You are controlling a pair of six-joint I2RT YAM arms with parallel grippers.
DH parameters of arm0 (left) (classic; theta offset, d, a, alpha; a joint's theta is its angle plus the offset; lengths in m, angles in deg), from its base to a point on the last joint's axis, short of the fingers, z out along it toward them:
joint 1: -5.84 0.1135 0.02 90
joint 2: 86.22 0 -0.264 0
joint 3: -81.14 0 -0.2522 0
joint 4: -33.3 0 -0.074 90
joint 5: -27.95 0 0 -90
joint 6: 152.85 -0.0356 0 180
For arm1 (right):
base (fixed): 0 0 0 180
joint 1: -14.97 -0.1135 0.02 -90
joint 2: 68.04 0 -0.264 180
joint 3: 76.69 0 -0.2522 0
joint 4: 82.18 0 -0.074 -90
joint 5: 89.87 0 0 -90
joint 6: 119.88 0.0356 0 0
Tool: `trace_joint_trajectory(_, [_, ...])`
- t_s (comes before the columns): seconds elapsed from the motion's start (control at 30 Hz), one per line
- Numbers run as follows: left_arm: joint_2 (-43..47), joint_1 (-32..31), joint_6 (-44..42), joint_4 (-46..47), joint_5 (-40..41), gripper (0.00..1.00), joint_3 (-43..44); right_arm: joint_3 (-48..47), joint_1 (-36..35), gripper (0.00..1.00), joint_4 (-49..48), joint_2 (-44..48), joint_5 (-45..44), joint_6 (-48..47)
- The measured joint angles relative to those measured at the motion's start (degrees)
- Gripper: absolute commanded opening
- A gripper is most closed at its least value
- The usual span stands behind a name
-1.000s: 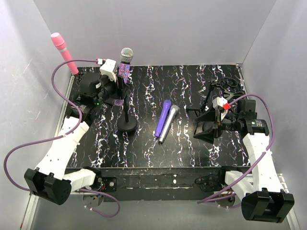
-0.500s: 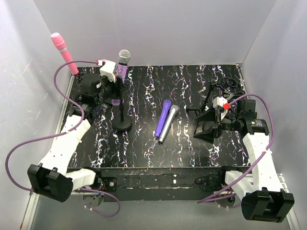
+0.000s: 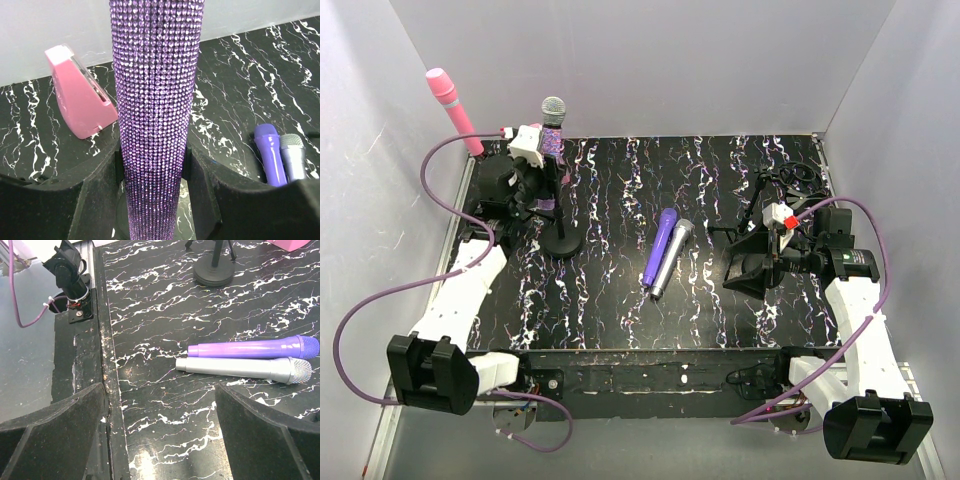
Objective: Attach the microphones to the stand
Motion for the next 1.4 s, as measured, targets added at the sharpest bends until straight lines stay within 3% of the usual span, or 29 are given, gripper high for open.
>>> trace_joint_trajectory(0.33, [3.7,1.3,-0.1,9.3,-1.9,0.1,-7.7,0.0,0.0,0.98,-0.1,0.0,0.0,0.1])
trace_joint_trajectory(0.6, [7.7,1.3,0.1,9.7,-1.3,0.45,-11.2,0.0,0.0,0.98,-0.2,0.0,0.0,0.2])
trace_joint_trajectory(1.17, [10.6,1.3,1.2,8.0,2.9,0.89,-11.2,0.0,0.0,0.98,-0.2,0.0,0.0,1.0])
trace_joint_trajectory(1.4, [12.7,1.3,2.5,5.0,5.5,0.98,-10.2,0.0,0.1,0.98,-0.2,0.0,0.0,1.1])
